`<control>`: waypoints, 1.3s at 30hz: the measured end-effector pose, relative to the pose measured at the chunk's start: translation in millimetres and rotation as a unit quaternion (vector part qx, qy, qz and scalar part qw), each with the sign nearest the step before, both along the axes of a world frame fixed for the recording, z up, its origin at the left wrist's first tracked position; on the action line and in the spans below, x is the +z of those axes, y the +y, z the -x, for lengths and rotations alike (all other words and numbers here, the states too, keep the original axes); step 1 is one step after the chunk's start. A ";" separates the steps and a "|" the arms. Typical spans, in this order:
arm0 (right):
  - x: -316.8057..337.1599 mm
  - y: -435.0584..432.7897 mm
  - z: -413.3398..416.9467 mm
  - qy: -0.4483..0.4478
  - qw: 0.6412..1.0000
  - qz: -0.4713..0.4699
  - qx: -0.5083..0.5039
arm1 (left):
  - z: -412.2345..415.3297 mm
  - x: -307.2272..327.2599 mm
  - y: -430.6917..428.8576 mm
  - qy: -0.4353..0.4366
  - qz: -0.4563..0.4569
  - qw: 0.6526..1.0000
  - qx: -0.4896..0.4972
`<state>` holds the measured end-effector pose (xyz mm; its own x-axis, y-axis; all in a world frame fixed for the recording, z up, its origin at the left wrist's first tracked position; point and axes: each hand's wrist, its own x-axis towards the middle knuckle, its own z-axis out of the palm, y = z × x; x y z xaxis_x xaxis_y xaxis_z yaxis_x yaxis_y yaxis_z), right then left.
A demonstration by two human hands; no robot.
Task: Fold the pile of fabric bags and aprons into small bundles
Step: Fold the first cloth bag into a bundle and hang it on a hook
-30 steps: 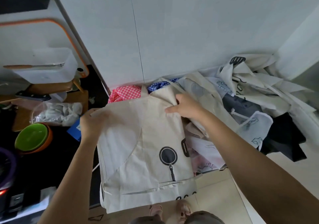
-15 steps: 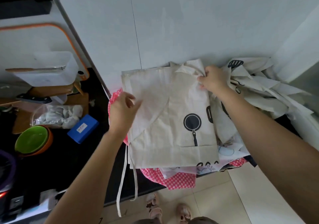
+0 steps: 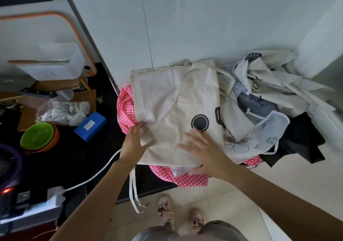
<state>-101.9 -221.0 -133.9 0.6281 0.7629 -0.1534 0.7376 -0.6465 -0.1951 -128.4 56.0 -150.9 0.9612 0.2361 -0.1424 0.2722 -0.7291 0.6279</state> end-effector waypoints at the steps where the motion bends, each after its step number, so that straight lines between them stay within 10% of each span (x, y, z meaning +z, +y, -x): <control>1: -6.4 -2.6 5.1 -0.020 0.999 0.031 0.011 | 2.3 -2.7 -0.1 -0.014 0.008 0.998 0.054; 5: -0.4 -7.2 6.6 -0.064 0.997 0.002 -0.046 | 7.6 -14.5 7.6 0.008 -0.003 0.983 0.181; 13: -2.9 3.1 6.1 -0.030 0.995 0.040 -0.091 | 17.9 -11.0 1.7 0.148 -0.185 0.971 0.045; 18: 1.7 4.9 3.5 -0.032 0.992 0.091 -0.084 | 20.2 2.1 18.4 0.310 -0.114 0.944 0.002; 23: 3.0 14.6 2.8 0.000 0.988 0.125 -0.095 | 22.2 38.4 32.4 0.452 0.156 0.878 0.003; 29: 27.6 26.1 3.1 0.093 0.989 -0.017 -0.111 | -2.4 77.4 17.9 0.288 0.536 0.775 0.169; 35: 68.8 77.7 1.5 0.443 0.807 -0.256 -0.294 | -14.4 73.9 -2.7 0.213 0.680 0.655 0.251; 39: 53.8 103.5 -3.1 0.466 0.784 -0.243 -0.331 | -17.1 70.6 -6.5 0.198 0.716 0.616 0.263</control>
